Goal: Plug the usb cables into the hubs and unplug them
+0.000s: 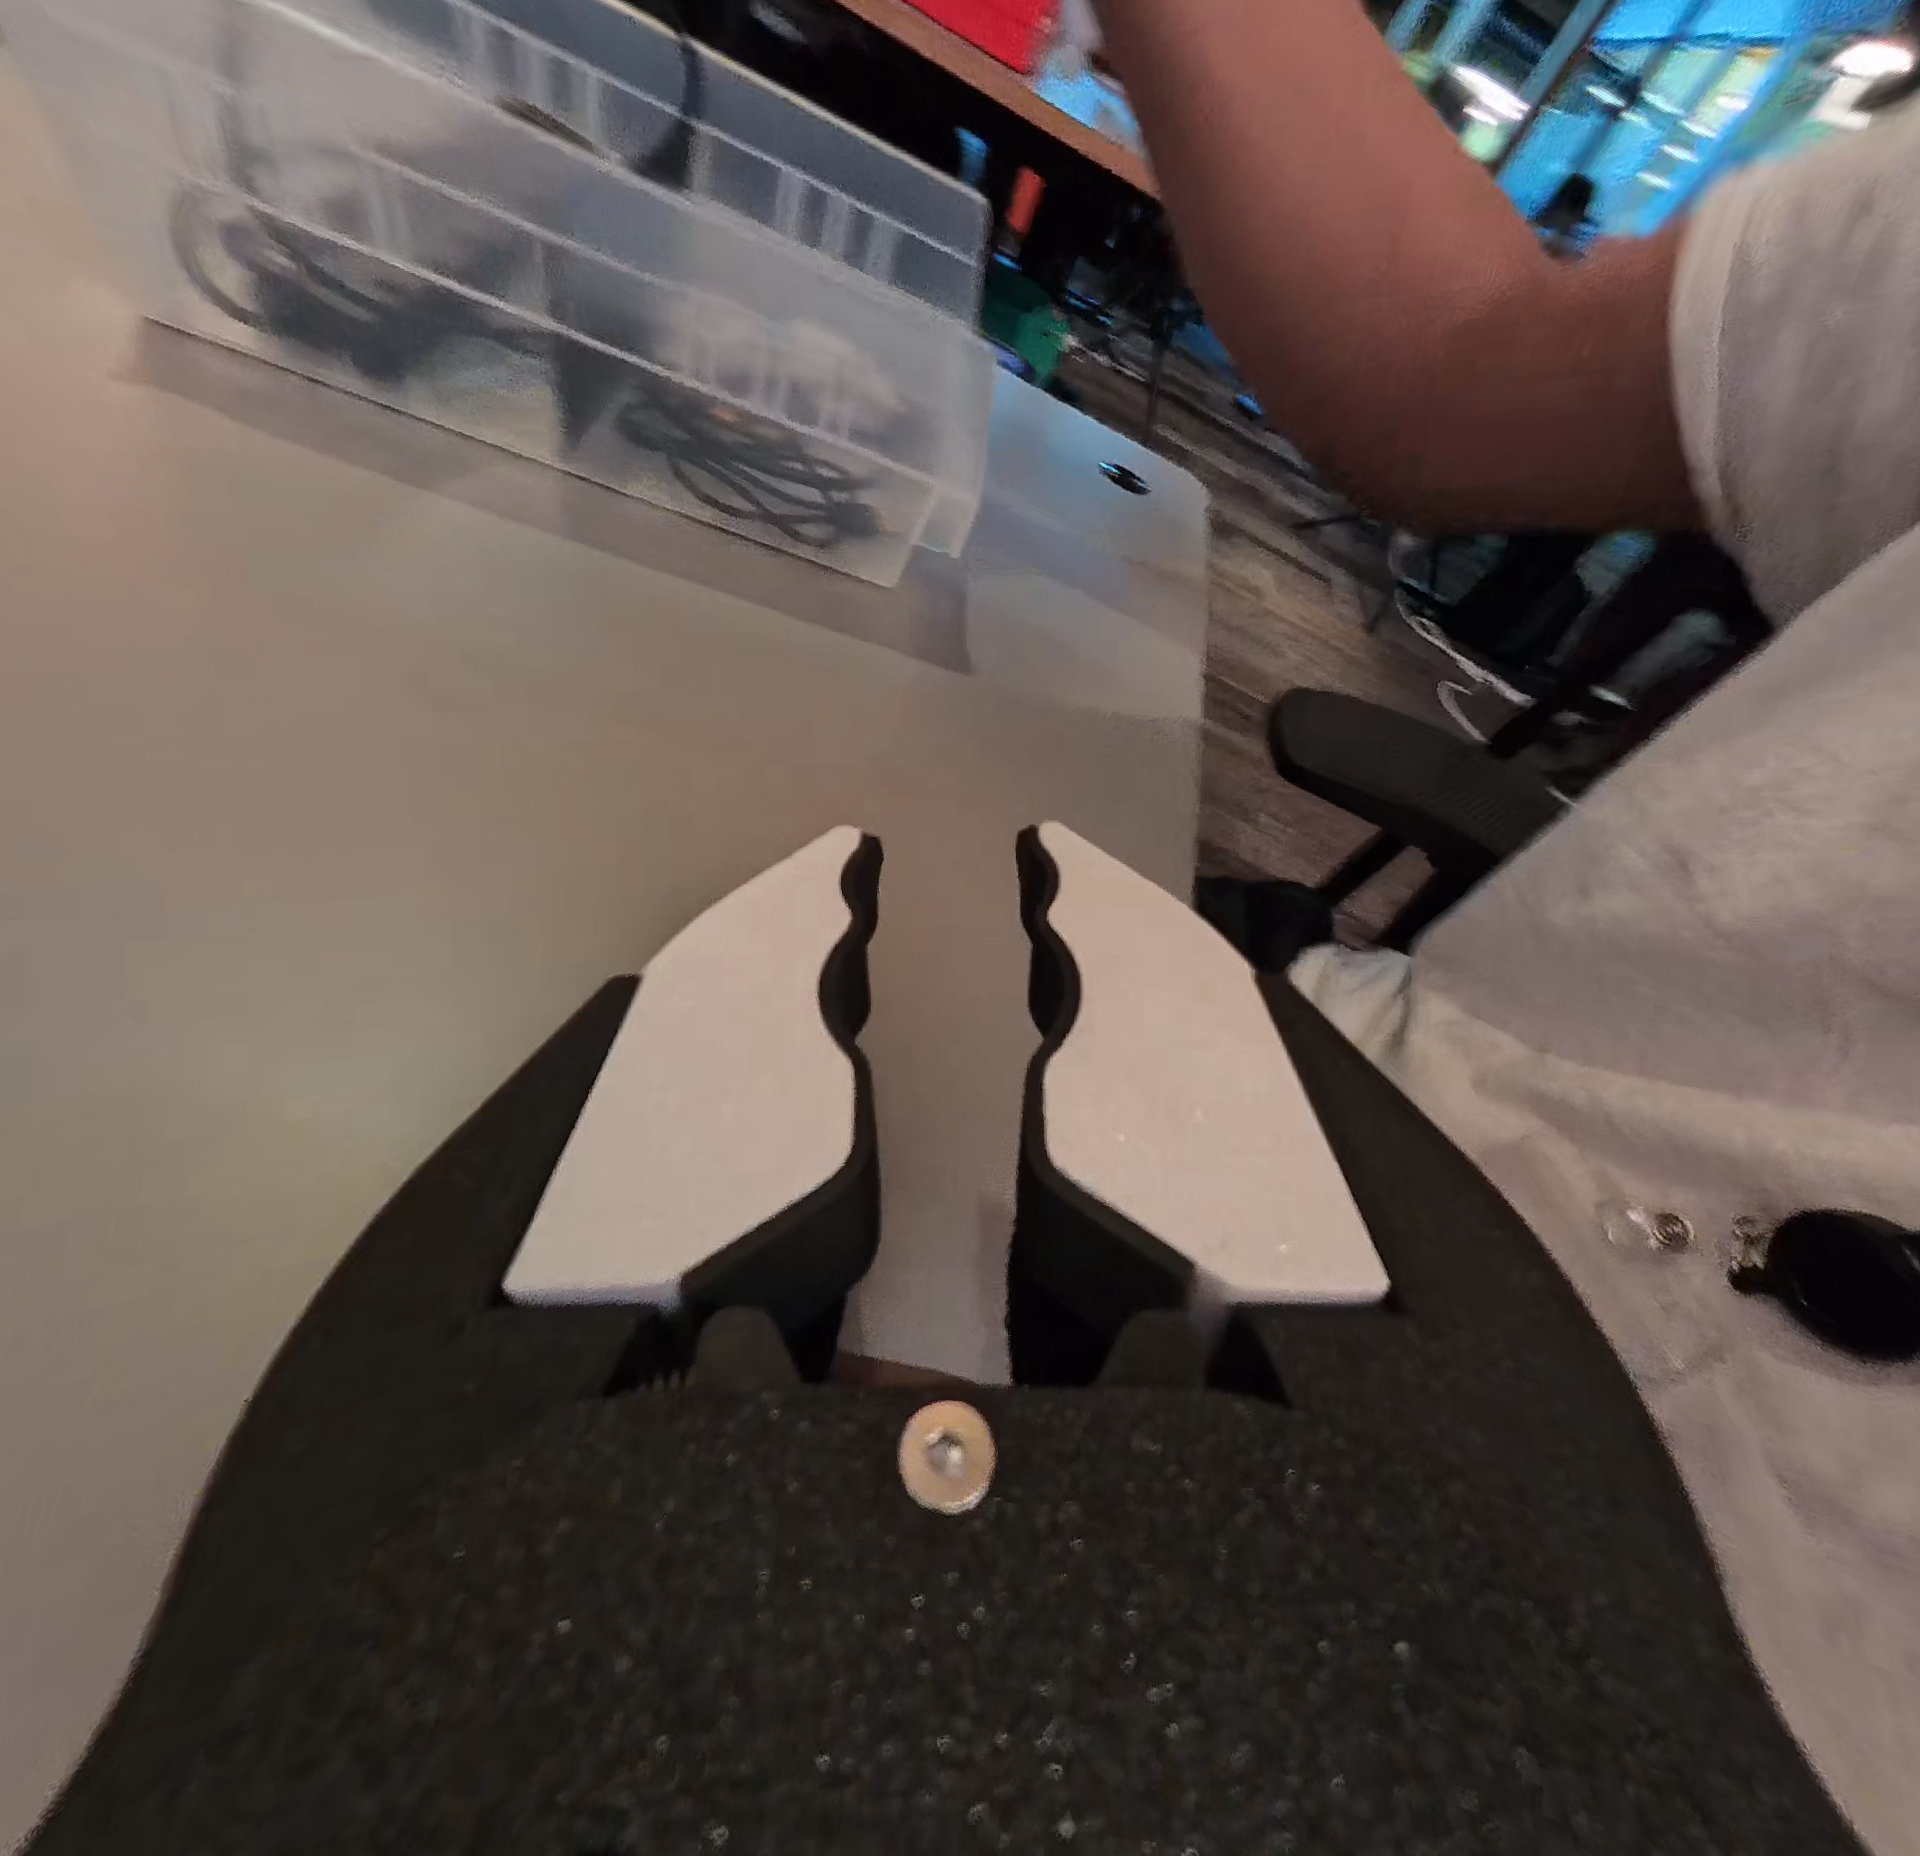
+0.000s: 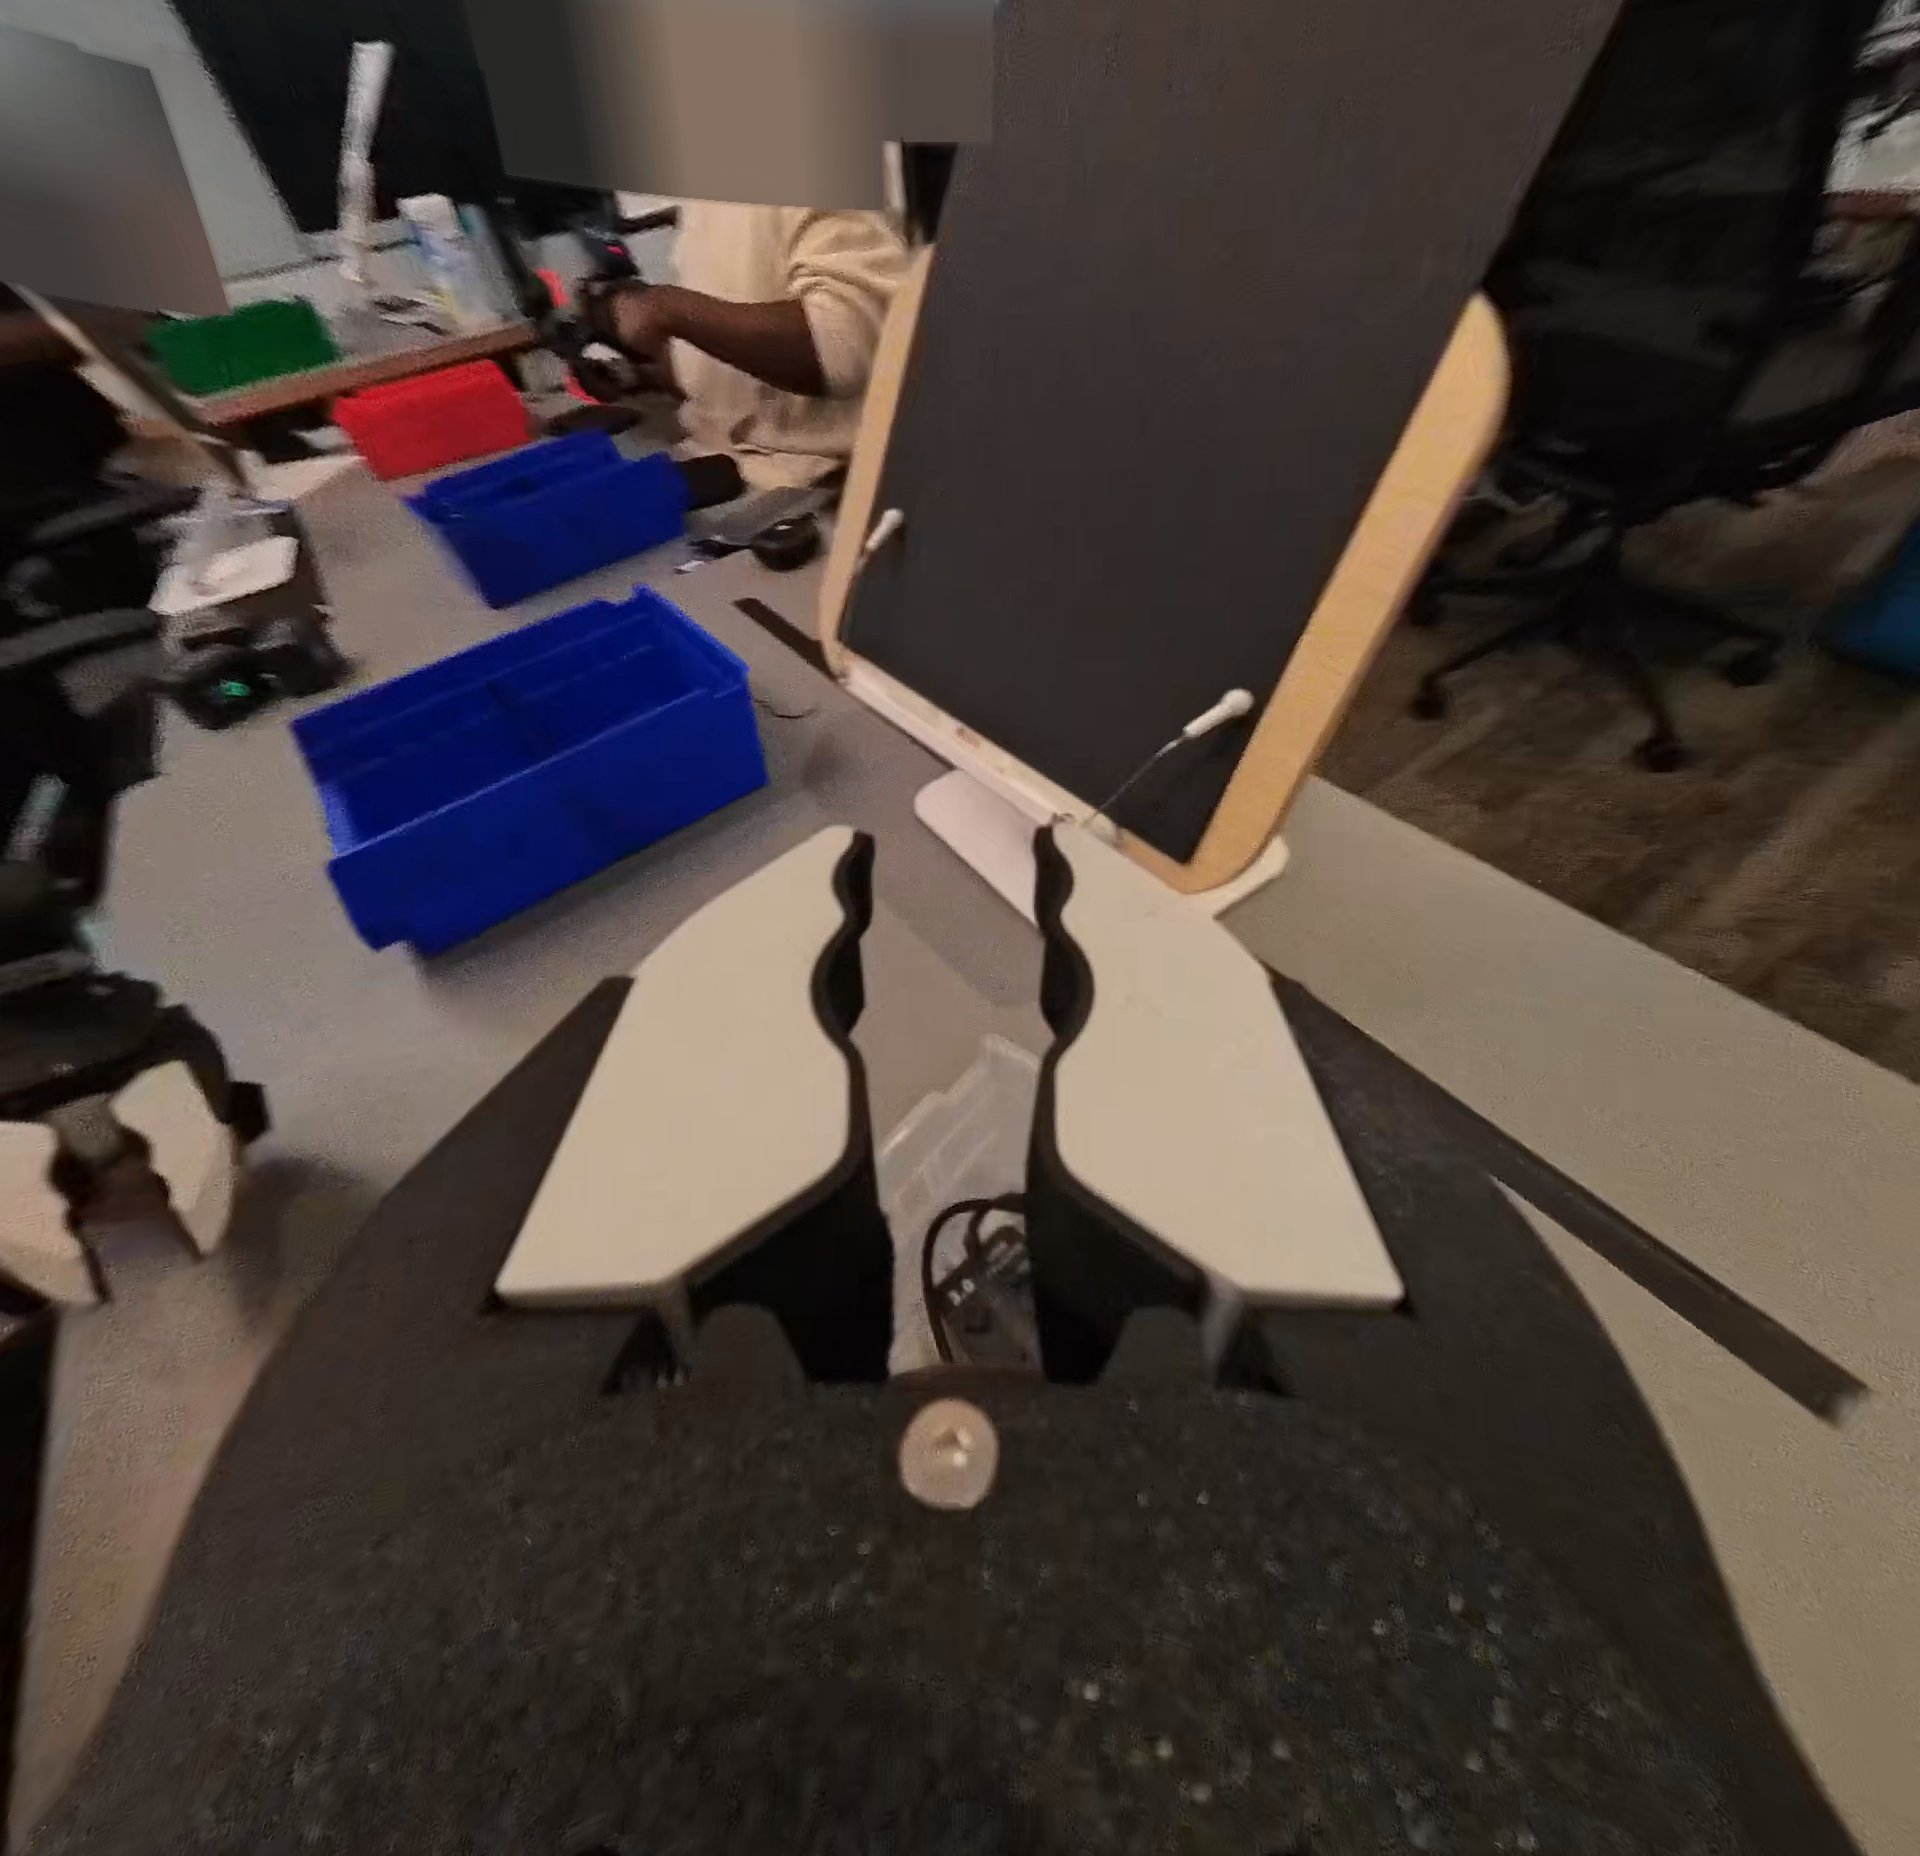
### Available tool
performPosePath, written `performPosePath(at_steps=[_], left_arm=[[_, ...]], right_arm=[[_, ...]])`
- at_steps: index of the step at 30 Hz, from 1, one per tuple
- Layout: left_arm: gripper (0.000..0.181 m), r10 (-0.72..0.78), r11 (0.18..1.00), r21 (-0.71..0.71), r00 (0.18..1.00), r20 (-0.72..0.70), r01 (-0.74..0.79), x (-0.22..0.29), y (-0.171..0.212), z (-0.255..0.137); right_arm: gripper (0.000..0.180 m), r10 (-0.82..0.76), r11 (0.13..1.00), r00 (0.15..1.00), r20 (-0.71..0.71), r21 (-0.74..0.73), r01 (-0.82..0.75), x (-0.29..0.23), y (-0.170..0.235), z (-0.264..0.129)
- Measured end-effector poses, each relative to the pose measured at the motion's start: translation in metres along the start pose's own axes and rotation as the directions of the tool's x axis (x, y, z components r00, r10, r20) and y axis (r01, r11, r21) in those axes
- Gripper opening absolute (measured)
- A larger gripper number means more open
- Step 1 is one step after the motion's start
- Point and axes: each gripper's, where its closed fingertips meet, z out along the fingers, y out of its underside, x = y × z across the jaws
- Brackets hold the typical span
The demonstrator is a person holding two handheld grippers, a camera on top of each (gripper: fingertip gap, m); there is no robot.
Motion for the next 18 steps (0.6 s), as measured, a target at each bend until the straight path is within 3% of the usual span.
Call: performPosePath(at_steps=[2, 5, 7, 9, 10, 12, 14, 16, 18], left_arm=[[0.025, -0.012, 0.998, 0.061, 0.991, 0.135, 0.004, -0.014, -0.011, -0.025], [0.025, -0.107, 0.975, 0.221, 0.922, 0.373, 0.024, -0.032, -0.02, -0.087], [0.025, -0.192, 0.953, 0.302, 0.775, 0.603, 0.001, -0.048, -0.01, -0.146], [0.026, -0.183, 0.97, 0.239, 0.55, 0.815, -0.032, -0.059, 0.015, -0.203], [0.026, -0.145, 0.983, 0.18, 0.448, 0.882, -0.035, -0.061, 0.027, -0.226], [0.029, -0.1, 0.991, 0.125, 0.333, 0.938, -0.056, -0.062, 0.043, -0.255], [0.036, -0.128, 0.987, 0.154, 0.324, 0.937, -0.054, -0.066, 0.053, -0.266], [0.042, -0.179, 0.98, 0.199, 0.365, 0.914, -0.017, -0.073, 0.062, -0.263], [0.043, -0.228, 0.972, 0.23, 0.415, 0.881, 0.048, -0.08, 0.069, -0.255]], right_arm=[[0.035, -0.072, 0.997, 0.985, -0.157, -0.005, 0.073, -0.016, 0.008, -0.03], [0.048, -0.134, 0.991, 0.901, -0.412, -0.044, 0.127, -0.028, 0.053, -0.077], [0.05, -0.122, 0.993, 0.825, -0.552, -0.068, 0.101, -0.032, 0.098, -0.105], [0.056, -0.067, 0.992, 0.811, -0.581, -0.128, -0.01, -0.046, 0.155, -0.118], [0.056, -0.021, 0.989, 0.797, -0.603, -0.128, -0.071, -0.051, 0.179, -0.122], [0.055, 0.042, 0.987, 0.758, -0.651, -0.092, -0.133, -0.059, 0.213, -0.129], [0.053, 0.073, 0.984, 0.719, -0.691, -0.066, -0.163, -0.064, 0.234, -0.133], [0.052, 0.054, 0.987, 0.688, -0.724, -0.067, -0.148, -0.067, 0.247, -0.135], [0.051, 0.084, 0.987, 0.714, -0.695, -0.042, -0.156, -0.075, 0.249, -0.13]])
